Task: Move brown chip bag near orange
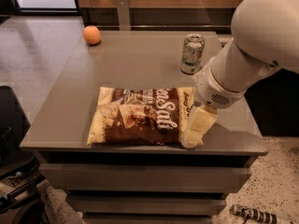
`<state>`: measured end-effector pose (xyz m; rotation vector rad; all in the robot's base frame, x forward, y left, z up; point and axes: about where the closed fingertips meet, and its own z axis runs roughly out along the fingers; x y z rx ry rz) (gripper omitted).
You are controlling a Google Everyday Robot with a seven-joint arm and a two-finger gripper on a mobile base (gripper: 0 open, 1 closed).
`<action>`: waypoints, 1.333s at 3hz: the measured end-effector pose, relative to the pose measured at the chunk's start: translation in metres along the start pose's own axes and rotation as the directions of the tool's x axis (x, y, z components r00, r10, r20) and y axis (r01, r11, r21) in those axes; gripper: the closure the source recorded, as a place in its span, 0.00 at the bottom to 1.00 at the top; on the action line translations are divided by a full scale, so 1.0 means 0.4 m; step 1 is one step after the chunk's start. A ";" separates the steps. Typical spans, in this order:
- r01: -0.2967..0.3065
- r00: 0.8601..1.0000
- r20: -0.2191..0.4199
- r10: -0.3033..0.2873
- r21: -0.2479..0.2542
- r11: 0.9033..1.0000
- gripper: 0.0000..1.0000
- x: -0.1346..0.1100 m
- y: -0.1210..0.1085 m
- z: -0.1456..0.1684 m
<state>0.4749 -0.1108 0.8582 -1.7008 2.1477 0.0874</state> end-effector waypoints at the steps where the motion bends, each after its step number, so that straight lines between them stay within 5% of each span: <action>1: 0.032 0.997 0.077 -0.026 -0.073 0.997 0.00 -0.061 0.034 0.061; 2: 0.064 0.992 0.116 -0.052 -0.106 0.992 0.00 -0.113 0.077 0.083; 3: 0.110 0.989 0.105 -0.102 -0.073 0.991 0.00 -0.178 0.120 0.068; 4: 0.110 0.989 0.105 -0.102 -0.073 0.991 0.00 -0.178 0.120 0.068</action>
Offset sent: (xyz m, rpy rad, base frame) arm -0.0240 0.0907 -0.0246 0.1561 0.0710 0.1677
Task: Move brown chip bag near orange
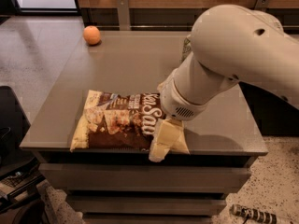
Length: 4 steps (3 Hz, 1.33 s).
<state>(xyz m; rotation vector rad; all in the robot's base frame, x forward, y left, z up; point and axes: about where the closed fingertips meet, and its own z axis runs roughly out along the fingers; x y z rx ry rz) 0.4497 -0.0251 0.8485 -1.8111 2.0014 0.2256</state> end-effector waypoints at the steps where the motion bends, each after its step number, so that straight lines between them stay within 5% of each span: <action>1: -0.006 1.000 -0.023 0.006 0.010 1.000 0.00 0.012 -0.007 0.000; 3: -0.023 0.998 -0.056 0.022 -0.004 1.000 0.00 0.026 -0.005 0.057; 4: -0.017 0.999 -0.032 0.016 -0.027 1.000 0.19 0.010 0.007 0.078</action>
Offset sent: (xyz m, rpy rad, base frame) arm 0.0100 -0.0041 -0.0292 -0.0828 0.0237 -0.0381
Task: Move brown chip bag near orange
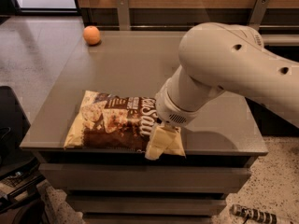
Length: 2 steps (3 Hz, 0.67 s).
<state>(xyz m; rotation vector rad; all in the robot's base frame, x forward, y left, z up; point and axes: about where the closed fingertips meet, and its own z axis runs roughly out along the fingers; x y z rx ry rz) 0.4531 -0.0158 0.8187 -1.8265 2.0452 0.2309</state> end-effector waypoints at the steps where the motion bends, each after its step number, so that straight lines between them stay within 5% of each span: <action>1: 0.002 1.000 -0.001 -0.002 0.002 1.000 0.43 -0.002 0.001 -0.002; 2: 0.005 1.000 -0.001 -0.005 0.002 1.000 0.65 -0.004 0.003 -0.003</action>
Offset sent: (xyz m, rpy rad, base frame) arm -0.0005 0.0005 0.0008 -0.0009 -0.0016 0.0010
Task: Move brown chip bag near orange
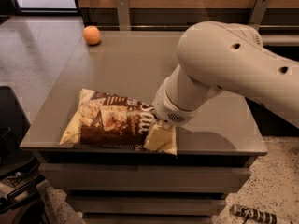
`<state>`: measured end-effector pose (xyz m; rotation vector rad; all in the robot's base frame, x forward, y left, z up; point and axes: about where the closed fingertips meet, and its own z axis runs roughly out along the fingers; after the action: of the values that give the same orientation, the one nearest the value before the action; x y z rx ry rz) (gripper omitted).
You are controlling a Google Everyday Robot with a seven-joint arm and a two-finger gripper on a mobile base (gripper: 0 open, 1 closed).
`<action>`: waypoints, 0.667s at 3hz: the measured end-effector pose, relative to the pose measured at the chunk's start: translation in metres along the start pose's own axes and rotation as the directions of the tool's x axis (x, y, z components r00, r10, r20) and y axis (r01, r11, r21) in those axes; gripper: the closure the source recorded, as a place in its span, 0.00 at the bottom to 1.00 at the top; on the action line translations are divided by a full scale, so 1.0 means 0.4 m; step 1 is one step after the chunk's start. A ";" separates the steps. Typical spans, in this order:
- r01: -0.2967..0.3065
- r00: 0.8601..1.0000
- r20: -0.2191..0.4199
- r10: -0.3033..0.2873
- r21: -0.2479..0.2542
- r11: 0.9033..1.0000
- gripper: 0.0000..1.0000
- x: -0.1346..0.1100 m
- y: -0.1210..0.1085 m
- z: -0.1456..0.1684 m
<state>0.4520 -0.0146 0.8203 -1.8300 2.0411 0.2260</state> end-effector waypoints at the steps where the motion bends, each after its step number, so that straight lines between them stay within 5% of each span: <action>1: 0.000 1.000 0.000 0.000 0.000 1.000 0.88 -0.003 -0.001 -0.006; 2: 0.000 1.000 0.000 0.000 0.000 1.000 1.00 -0.004 -0.001 -0.009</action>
Offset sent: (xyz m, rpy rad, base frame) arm -0.0001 0.0001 0.0023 -0.0001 -0.0002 0.0002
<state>0.4519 -0.0144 0.8243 -1.8304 2.0407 0.2256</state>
